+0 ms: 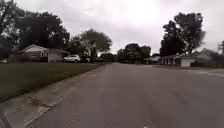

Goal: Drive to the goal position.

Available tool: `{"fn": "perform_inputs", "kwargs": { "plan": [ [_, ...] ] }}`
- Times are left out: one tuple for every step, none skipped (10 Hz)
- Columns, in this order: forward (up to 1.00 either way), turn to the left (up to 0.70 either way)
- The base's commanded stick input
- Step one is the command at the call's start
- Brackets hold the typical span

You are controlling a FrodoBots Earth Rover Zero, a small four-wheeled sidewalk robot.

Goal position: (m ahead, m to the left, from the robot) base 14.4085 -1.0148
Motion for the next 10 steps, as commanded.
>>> {"fn": "perform_inputs", "kwargs": {
  "plan": [
    [0.70,0.00],
    [0.70,0.00],
    [0.70,0.00],
    [0.70,0.00],
    [0.70,0.00],
    [0.70,0.00],
    [0.70,0.00],
    [0.70,0.00],
    [0.70,0.00],
    [0.70,0.00]
  ]
}}
